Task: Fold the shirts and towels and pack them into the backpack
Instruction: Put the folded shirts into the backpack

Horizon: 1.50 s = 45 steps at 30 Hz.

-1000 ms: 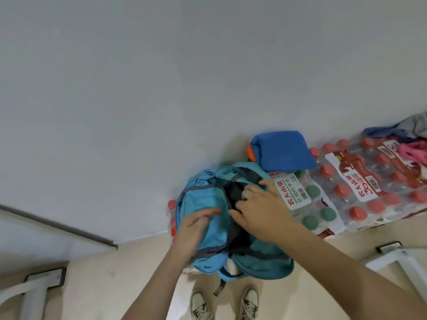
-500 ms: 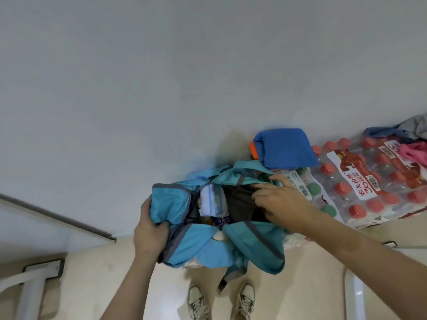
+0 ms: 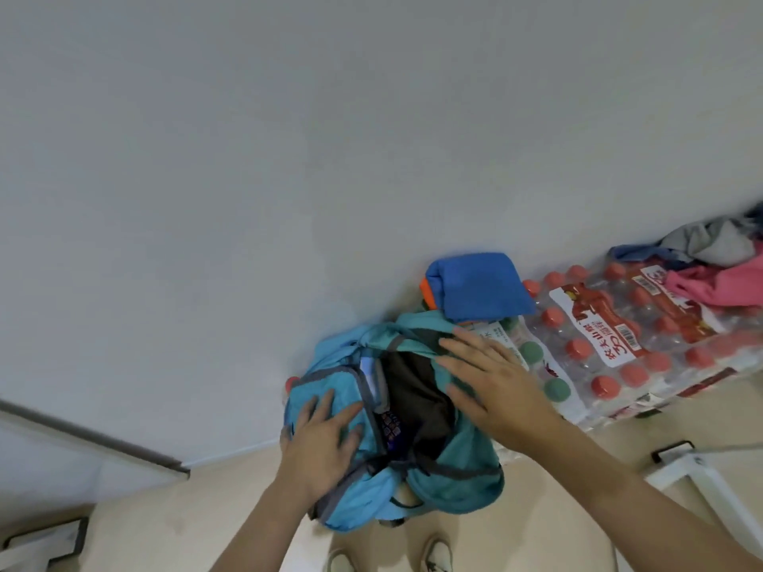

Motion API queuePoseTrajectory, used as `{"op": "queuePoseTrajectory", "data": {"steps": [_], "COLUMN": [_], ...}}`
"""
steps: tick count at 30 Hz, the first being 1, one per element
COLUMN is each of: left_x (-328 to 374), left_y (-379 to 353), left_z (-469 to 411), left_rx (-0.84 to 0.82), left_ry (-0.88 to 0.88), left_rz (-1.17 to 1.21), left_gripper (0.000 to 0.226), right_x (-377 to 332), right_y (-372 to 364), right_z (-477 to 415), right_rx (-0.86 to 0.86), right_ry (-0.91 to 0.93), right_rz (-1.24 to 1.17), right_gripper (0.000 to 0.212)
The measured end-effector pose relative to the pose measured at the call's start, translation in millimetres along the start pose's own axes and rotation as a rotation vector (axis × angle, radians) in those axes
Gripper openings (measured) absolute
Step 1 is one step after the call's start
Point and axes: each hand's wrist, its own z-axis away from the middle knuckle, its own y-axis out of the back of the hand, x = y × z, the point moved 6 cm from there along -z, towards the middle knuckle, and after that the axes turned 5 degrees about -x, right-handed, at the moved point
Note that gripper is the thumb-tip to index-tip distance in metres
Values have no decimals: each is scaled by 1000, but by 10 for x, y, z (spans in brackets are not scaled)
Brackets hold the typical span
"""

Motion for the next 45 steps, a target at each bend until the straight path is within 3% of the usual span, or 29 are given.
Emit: {"op": "queuePoseTrajectory", "data": {"steps": [3, 5, 8, 12, 15, 20, 24, 28, 33, 36, 41, 42, 45], "left_x": [384, 765, 1351, 1782, 1821, 1868, 2185, 2290, 2050, 1900, 1757, 1728, 1756], "left_y": [656, 1001, 1241, 1193, 1071, 985, 963, 1041, 1012, 962, 920, 924, 971], "left_z": [60, 49, -207, -748, -1040, -1169, -1083, -982, -1048, -1074, -1201, -1227, -1223], "left_rx": [397, 505, 391, 122, 48, 252, 409, 530, 435, 377, 252, 256, 295], "left_ry": [-113, -206, -174, 69, 201, 320, 173, 9, 157, 325, 331, 328, 302], "left_rz": [202, 288, 289, 209, 237, 568, 761, 755, 863, 826, 1149, 1183, 1233], "left_gripper": [50, 32, 46, 66, 75, 76, 40, 35, 35, 62, 77, 75, 35], "right_x": [245, 539, 855, 1032, 1101, 1205, 1272, 1436, 1661, 1568, 1510, 1516, 1515], "right_y": [309, 361, 317, 282, 247, 131, 153, 216, 182, 99, 126, 133, 169], "right_z": [117, 188, 159, -54, -250, -453, -447, -469, -552, -598, -647, -665, -740], "right_rx": [206, 246, 167, 68, 2, -154, -152, -78, -81, -35, 101, 109, 72], "right_ry": [-224, -453, -611, -531, -445, -379, -365, -324, -527, -601, -648, -640, -564], "right_rz": [-232, -423, -538, -449, -392, -268, -298, -502, -684, -642, -610, -583, -483], "right_gripper": [42, 40, 49, 55, 54, 51, 47, 32, 40, 38, 36, 36, 49]}}
